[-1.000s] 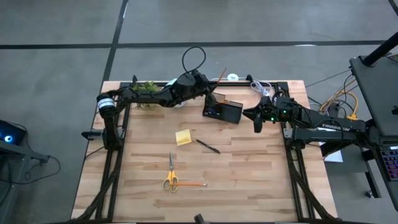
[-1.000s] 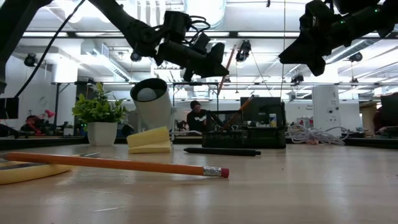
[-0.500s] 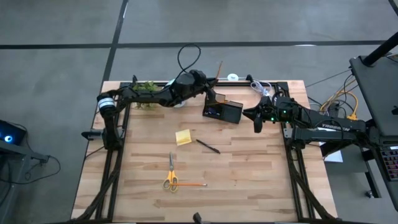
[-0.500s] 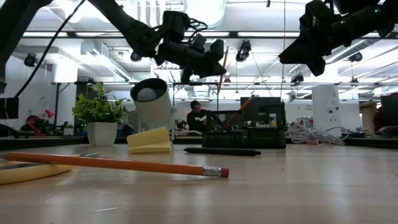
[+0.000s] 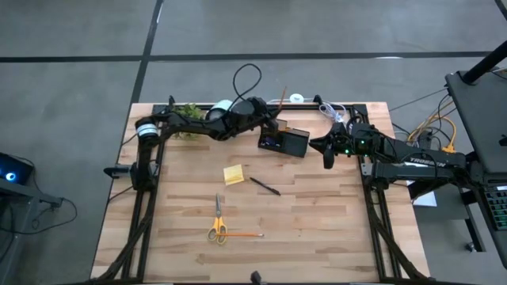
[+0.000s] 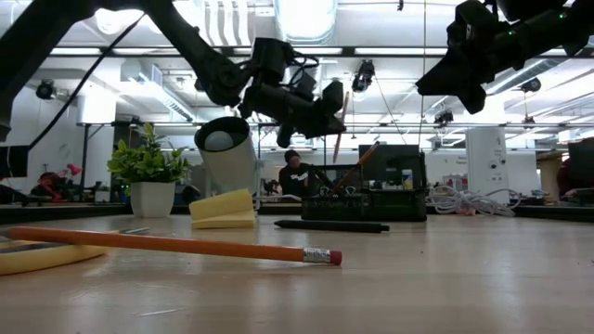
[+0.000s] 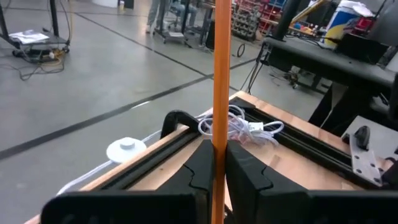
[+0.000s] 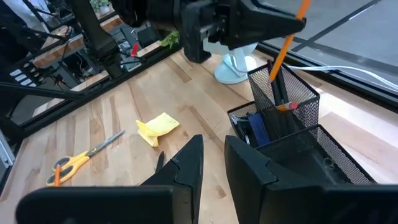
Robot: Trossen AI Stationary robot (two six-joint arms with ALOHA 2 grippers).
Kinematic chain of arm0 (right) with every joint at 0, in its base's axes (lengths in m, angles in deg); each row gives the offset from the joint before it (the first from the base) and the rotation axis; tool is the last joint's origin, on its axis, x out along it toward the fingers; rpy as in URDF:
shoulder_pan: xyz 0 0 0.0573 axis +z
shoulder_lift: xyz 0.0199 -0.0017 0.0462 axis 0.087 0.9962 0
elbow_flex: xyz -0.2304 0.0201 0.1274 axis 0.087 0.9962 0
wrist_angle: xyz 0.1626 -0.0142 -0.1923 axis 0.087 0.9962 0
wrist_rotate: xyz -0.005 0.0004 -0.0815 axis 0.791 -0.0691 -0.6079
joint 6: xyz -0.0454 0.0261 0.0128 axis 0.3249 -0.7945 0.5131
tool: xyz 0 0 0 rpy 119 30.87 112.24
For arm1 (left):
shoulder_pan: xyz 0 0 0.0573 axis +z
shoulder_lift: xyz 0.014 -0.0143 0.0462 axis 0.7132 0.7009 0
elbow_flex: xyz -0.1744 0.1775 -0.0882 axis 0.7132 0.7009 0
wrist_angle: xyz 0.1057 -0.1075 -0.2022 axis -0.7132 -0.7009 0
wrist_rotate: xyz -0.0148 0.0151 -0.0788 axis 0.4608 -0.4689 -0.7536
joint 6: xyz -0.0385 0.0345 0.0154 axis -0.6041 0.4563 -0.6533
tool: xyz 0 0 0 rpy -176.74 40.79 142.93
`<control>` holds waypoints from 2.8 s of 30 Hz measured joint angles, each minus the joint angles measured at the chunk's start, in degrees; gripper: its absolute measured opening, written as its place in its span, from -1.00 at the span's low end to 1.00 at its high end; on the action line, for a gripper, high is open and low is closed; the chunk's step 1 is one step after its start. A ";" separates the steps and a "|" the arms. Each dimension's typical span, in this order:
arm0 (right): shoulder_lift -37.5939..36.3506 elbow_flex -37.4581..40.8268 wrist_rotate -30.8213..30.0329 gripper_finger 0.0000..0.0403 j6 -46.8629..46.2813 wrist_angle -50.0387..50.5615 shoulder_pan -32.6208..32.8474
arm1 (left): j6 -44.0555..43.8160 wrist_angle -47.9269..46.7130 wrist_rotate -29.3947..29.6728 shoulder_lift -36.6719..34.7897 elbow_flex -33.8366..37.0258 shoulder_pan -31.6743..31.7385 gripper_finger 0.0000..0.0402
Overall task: Pick and place office supplies into organizer
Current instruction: Put the top pencil into the desk organizer, then put the pencil into the desk organizer
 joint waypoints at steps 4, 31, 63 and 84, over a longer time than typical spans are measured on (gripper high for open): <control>0.00 0.00 0.00 -0.72 0.00 0.02 0.02 | 0.15 -0.13 -0.66 1.45 0.00 -0.08 -0.95; 0.00 0.00 -0.11 -0.72 0.02 0.09 0.00 | 16.23 -9.15 -5.60 1.45 -0.09 -0.31 -0.95; 0.00 0.00 -0.11 -0.72 0.00 0.09 0.02 | 17.61 -13.70 -9.82 0.10 -0.09 -0.39 -0.60; -0.01 0.00 -0.11 -0.72 0.04 0.09 0.00 | 17.47 -18.50 -15.38 -10.38 -0.19 -3.45 -0.60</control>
